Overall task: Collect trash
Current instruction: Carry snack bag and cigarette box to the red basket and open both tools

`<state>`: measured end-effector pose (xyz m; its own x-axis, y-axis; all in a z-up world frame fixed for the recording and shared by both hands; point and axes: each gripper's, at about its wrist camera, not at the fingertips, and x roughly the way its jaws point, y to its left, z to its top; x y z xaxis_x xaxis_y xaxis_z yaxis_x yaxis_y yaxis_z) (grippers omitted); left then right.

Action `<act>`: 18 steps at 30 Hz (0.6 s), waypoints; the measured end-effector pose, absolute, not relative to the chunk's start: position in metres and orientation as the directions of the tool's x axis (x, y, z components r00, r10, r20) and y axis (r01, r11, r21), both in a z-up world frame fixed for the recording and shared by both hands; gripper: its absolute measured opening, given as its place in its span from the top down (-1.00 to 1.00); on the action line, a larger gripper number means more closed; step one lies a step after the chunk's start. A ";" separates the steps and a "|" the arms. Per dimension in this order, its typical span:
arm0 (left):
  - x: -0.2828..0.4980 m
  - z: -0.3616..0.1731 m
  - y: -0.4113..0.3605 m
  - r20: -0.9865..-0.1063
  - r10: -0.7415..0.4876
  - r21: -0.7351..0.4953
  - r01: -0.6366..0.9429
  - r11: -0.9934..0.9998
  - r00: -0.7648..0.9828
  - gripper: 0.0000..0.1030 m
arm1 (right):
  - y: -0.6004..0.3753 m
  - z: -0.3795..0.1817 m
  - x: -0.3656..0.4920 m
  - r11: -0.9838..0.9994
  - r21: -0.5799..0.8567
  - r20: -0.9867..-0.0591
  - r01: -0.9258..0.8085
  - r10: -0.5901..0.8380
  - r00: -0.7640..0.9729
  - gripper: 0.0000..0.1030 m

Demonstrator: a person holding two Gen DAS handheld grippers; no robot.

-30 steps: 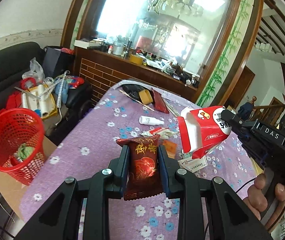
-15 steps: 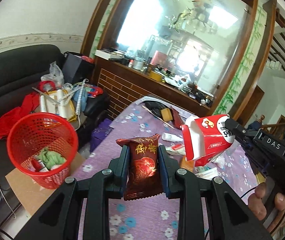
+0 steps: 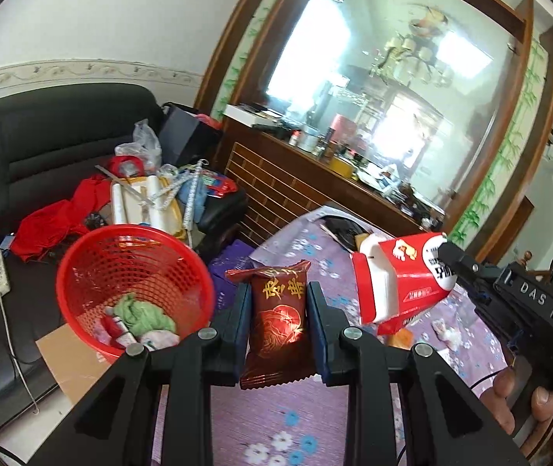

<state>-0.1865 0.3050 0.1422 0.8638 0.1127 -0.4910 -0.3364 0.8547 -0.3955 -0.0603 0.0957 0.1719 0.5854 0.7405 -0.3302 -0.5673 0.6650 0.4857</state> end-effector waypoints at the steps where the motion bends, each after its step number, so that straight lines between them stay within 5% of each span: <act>1: -0.187 0.141 0.308 -0.493 0.121 -0.394 -0.344 0.852 0.862 0.43 | 0.103 0.169 -0.060 0.660 0.486 -0.335 -0.573 0.746 0.575 0.86; 18: -0.191 0.114 0.379 -0.542 0.206 -0.403 -0.467 0.787 0.815 0.43 | 0.210 0.127 -0.052 0.585 0.519 -0.416 -0.623 0.810 0.413 0.85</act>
